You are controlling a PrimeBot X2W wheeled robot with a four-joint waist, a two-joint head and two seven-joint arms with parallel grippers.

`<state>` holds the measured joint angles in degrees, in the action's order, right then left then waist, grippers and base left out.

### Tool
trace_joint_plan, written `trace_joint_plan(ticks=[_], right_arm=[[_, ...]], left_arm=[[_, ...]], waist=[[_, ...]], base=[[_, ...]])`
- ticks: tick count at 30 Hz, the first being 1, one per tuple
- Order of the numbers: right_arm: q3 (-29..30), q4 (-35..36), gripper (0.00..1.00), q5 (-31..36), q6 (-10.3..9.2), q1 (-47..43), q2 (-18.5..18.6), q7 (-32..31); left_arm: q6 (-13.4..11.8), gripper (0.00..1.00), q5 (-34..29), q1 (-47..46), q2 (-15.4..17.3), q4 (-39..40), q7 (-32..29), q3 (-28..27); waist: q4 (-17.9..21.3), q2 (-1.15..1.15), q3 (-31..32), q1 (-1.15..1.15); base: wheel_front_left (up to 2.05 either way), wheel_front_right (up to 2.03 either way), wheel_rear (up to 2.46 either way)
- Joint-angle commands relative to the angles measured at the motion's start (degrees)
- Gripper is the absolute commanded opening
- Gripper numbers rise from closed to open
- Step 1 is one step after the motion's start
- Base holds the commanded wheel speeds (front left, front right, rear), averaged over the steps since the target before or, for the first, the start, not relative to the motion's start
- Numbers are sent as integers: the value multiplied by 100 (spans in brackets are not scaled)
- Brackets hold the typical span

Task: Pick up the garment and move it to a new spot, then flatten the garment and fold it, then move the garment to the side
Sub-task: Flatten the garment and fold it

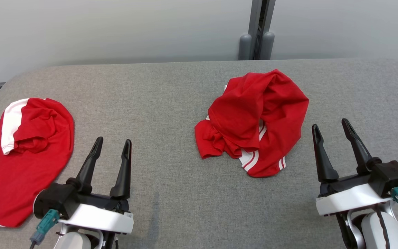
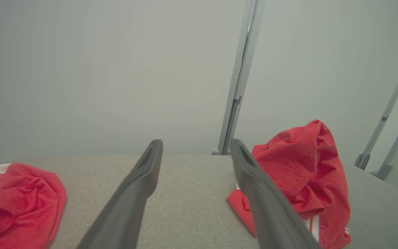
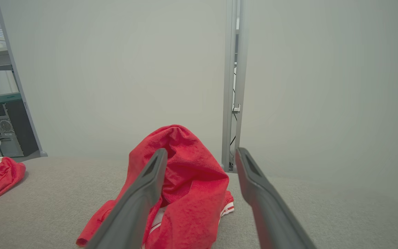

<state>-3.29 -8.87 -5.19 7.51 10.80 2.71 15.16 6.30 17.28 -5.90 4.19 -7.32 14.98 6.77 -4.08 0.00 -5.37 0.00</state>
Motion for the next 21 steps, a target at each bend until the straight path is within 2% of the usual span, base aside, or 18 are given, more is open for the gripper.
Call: trace_joint_plan(ticks=[1, 11, 21], right_arm=[[2, -40, 100, -41, -4, -57, 35, 9], [-159, -192, 100, -123, -4, 20, 34, 9], [-395, -897, 100, -1, -4, 377, 34, 9]], left_arm=[[27, 100, -144, 76, -28, 97, 21, -55], [101, 100, -274, 74, -116, 164, 21, -143], [110, 100, -64, -40, -120, 72, 22, 125]], waist=[[-7, 0, 4, 0], [-86, 0, -40, 0], [-500, 0, -252, 0]], base=[[0, 0, 0], [0, 0, 0], [0, 0, 0]])
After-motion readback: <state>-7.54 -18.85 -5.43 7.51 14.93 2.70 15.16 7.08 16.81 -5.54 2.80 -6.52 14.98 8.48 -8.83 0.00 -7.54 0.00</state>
